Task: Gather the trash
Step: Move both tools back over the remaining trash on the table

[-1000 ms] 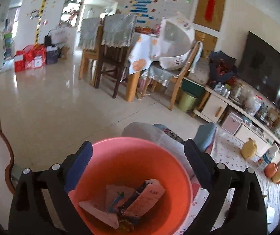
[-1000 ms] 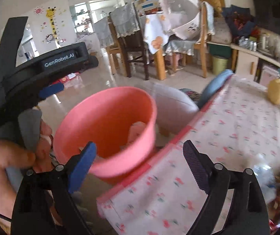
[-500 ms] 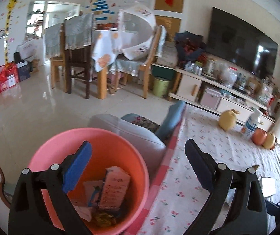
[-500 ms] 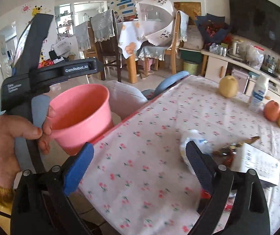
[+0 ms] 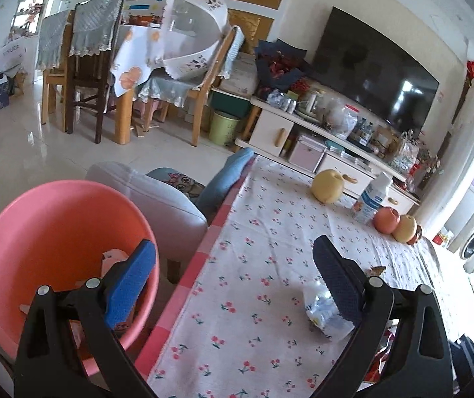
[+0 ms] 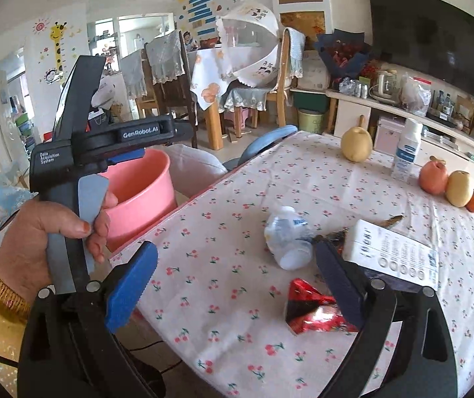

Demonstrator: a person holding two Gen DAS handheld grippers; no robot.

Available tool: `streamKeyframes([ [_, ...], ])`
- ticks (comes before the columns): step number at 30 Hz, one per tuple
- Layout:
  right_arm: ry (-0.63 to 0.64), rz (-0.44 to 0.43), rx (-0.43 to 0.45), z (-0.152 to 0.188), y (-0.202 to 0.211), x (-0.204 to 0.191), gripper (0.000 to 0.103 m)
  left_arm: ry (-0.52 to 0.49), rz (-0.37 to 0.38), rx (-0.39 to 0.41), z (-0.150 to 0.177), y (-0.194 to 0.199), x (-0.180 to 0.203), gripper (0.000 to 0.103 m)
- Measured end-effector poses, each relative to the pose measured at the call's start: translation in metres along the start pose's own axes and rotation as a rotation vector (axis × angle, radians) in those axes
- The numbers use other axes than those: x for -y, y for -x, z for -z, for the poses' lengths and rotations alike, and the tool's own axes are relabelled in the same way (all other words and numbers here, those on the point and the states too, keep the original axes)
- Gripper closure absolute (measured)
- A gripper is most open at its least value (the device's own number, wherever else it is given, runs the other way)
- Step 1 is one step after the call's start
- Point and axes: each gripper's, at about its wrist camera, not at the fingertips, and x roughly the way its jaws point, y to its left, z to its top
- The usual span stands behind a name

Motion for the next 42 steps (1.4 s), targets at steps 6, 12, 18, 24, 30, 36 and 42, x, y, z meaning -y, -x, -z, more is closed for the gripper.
streamKeyframes([
  [6,-0.018,0.013,0.005,0.007,0.011,0.017,0.008,-0.060,-0.017,-0.022,0.005,-0.006,0.021,0.007],
  [12,0.000,0.029,0.014,0.014,0.021,0.030,0.008,-0.084,0.007,-0.038,0.014,-0.006,0.039,0.007],
  [18,0.012,0.026,0.031,0.017,0.032,0.043,0.008,-0.117,0.026,-0.062,0.027,-0.008,0.058,0.007],
  [24,0.044,0.042,0.027,0.020,0.038,0.055,0.008,-0.167,0.009,-0.111,0.039,-0.014,0.079,0.007],
  [30,0.046,0.038,0.021,0.024,0.045,0.080,0.008,-0.096,0.045,-0.194,0.046,-0.027,0.083,0.007],
  [36,0.002,0.034,-0.036,0.031,0.041,0.121,0.008,-0.092,0.033,-0.262,0.056,-0.040,0.092,0.007],
  [42,-0.018,0.073,-0.084,0.032,0.030,0.155,0.008,-0.085,0.040,-0.302,0.059,-0.055,0.103,0.007],
])
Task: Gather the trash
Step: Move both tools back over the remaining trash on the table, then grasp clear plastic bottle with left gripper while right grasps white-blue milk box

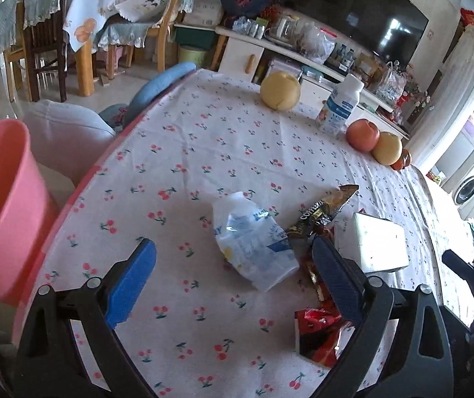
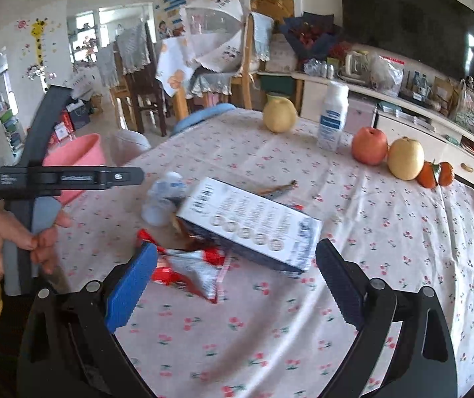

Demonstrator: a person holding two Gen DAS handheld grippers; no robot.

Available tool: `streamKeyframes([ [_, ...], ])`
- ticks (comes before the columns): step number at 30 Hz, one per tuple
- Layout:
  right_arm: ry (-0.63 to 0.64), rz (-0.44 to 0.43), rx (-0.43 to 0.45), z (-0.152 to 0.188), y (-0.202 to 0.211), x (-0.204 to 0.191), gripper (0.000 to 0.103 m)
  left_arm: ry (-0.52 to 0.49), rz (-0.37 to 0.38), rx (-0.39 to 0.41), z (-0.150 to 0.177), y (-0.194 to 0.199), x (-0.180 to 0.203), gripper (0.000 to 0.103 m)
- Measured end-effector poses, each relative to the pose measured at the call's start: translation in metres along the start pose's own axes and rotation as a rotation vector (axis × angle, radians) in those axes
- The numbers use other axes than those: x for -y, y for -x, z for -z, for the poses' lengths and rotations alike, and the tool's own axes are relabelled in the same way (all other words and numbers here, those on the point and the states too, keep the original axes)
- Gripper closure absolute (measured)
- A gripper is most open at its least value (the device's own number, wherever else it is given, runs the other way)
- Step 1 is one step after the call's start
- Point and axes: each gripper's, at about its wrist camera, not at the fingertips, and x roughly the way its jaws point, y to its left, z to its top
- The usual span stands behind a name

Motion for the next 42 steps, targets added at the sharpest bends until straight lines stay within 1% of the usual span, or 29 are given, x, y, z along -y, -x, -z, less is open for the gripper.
streamKeyframes([
  [2,0.008,0.013,-0.019,-0.001,-0.009,0.006,0.008,0.002,-0.003,-0.019,-0.001,-0.007,0.003,0.007],
  [4,0.021,0.025,-0.033,-0.003,-0.018,0.010,0.008,0.023,-0.001,-0.055,-0.001,-0.018,0.005,0.009],
  [6,0.045,0.039,-0.045,-0.005,-0.028,0.012,0.008,0.030,-0.017,-0.075,-0.002,-0.027,0.006,0.016],
  [7,0.054,0.043,-0.049,-0.005,-0.031,0.013,0.008,0.031,-0.031,-0.083,-0.003,-0.032,0.008,0.017],
  [9,0.072,0.053,-0.062,-0.007,-0.041,0.015,0.008,0.029,-0.059,-0.097,-0.005,-0.038,0.010,0.023],
  [13,0.110,0.069,-0.076,-0.011,-0.055,0.021,0.008,0.014,-0.115,-0.108,-0.008,-0.049,0.012,0.027],
  [18,0.148,0.043,-0.083,-0.017,-0.067,0.027,0.008,-0.053,-0.170,-0.116,-0.011,-0.058,0.024,0.027],
  [22,0.165,-0.017,-0.099,-0.021,-0.079,0.028,0.008,-0.102,-0.212,-0.130,-0.011,-0.067,0.031,0.028],
  [23,0.170,-0.028,-0.097,-0.023,-0.081,0.027,0.008,-0.115,-0.223,-0.131,-0.011,-0.068,0.033,0.031],
  [24,0.172,-0.036,-0.097,-0.024,-0.082,0.026,0.008,-0.131,-0.236,-0.135,-0.010,-0.070,0.034,0.036],
  [25,0.173,-0.045,-0.098,-0.025,-0.083,0.025,0.008,-0.138,-0.242,-0.139,-0.009,-0.071,0.035,0.038],
  [29,0.168,-0.100,-0.112,-0.027,-0.088,0.023,0.008,-0.156,-0.240,-0.133,-0.009,-0.071,0.035,0.039],
  [33,0.173,-0.117,-0.120,-0.028,-0.088,0.020,0.008,-0.179,-0.245,-0.122,-0.007,-0.069,0.036,0.041],
  [38,0.197,-0.107,-0.122,-0.024,-0.086,0.017,0.007,-0.195,-0.246,-0.113,-0.006,-0.068,0.035,0.043],
  [40,0.226,-0.087,-0.123,-0.022,-0.086,0.012,0.006,-0.193,-0.241,-0.111,-0.006,-0.067,0.034,0.043],
  [42,0.243,-0.075,-0.124,-0.021,-0.087,0.010,0.005,-0.185,-0.232,-0.104,-0.007,-0.064,0.032,0.046],
])
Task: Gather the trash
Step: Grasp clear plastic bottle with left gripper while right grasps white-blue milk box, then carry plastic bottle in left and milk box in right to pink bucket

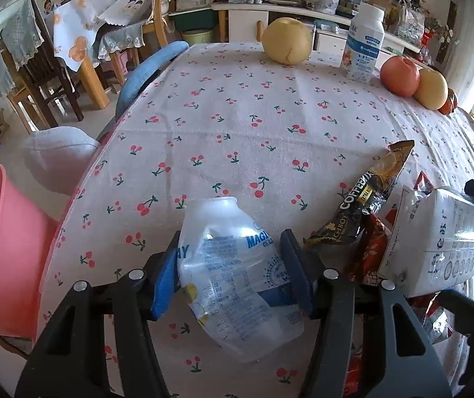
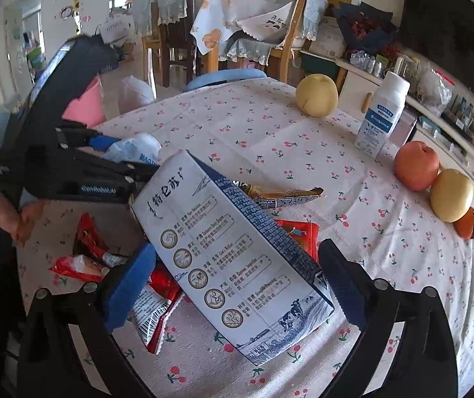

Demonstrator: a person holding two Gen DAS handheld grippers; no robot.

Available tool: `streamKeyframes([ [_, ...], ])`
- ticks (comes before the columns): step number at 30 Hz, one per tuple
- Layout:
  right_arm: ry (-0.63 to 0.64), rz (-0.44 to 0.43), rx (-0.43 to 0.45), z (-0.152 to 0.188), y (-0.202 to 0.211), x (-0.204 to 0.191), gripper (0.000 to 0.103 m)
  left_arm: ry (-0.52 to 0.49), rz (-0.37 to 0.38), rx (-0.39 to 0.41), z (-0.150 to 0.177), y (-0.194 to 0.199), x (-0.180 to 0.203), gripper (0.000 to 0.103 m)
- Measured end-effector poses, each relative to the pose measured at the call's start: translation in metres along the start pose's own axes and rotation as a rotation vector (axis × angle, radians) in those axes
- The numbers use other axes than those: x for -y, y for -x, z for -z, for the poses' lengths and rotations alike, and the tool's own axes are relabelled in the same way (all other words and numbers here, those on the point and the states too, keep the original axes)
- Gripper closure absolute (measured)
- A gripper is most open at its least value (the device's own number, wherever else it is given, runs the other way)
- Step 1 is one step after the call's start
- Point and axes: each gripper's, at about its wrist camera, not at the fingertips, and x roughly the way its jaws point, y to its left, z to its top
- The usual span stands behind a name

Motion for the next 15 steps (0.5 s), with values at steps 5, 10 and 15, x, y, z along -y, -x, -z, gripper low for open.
streamKeyframes([
  [5,0.001,0.002,-0.002,0.000,-0.004,0.002,0.005,0.008,0.024,0.003,0.000,0.001,-0.004,0.048],
  [10,0.037,0.063,-0.027,0.000,-0.014,-0.005,0.005,0.010,0.040,0.006,0.001,0.001,-0.006,0.048],
  [15,0.015,0.056,-0.045,-0.001,-0.020,-0.003,0.005,0.003,0.060,0.026,0.002,0.005,-0.008,0.059],
])
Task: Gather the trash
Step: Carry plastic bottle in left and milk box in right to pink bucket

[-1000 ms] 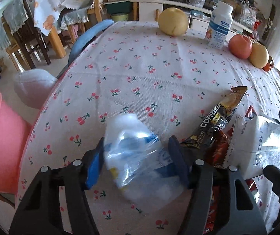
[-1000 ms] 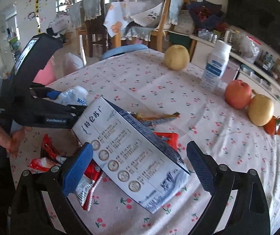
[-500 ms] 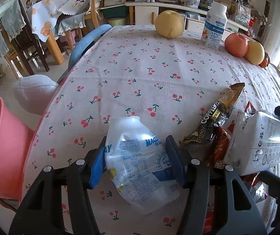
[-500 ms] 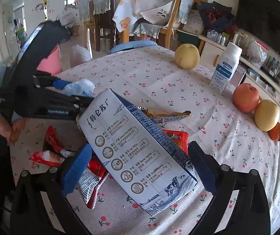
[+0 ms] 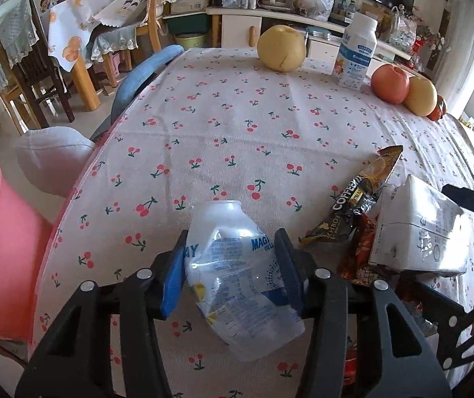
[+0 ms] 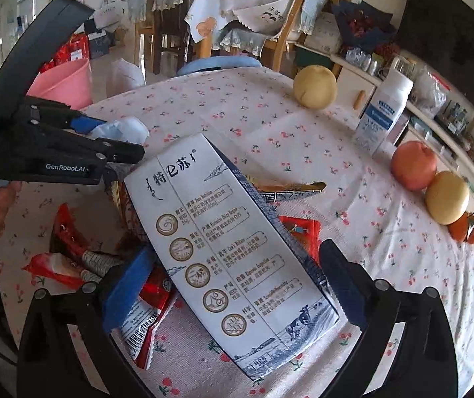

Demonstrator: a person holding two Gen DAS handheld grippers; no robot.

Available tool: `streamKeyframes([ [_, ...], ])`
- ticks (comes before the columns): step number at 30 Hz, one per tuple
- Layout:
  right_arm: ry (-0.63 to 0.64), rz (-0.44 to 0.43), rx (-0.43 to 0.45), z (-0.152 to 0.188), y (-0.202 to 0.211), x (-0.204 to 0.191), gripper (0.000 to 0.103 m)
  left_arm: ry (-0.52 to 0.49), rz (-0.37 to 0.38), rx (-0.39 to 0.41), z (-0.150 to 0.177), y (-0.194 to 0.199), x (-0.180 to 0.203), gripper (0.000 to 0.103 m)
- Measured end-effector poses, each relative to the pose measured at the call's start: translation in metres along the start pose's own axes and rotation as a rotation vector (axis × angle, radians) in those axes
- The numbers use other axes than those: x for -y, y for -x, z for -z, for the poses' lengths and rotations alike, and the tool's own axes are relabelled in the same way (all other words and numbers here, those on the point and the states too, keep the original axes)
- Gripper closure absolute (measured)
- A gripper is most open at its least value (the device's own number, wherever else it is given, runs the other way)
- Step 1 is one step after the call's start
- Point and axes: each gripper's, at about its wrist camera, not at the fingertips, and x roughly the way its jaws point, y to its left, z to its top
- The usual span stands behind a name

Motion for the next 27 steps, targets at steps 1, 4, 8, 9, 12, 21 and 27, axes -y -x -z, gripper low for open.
streamKeyframes([
  [1,-0.005,-0.002,-0.001,0.000,0.000,0.000,0.006,0.002,0.011,0.005,-0.001,0.001,-0.002,0.060],
  [4,-0.018,-0.004,-0.001,0.001,0.001,0.003,0.019,0.008,0.023,0.004,0.000,0.001,-0.005,0.062],
  [8,-0.044,-0.030,-0.020,0.003,0.000,0.006,0.037,0.003,0.038,-0.001,0.002,0.001,-0.005,0.057],
  [9,-0.043,-0.025,-0.023,0.003,0.001,0.004,0.037,-0.003,0.047,-0.019,0.003,0.000,-0.004,0.050],
  [12,-0.045,-0.021,-0.025,0.004,0.003,0.000,0.037,-0.049,0.014,-0.035,0.008,-0.002,0.003,0.041],
  [21,-0.119,-0.022,-0.001,0.008,0.019,-0.002,0.037,-0.046,0.057,-0.011,0.014,0.004,0.003,0.046],
  [27,-0.193,0.005,0.023,0.010,0.031,0.004,0.037,-0.024,0.108,0.020,0.015,0.011,-0.001,0.065],
])
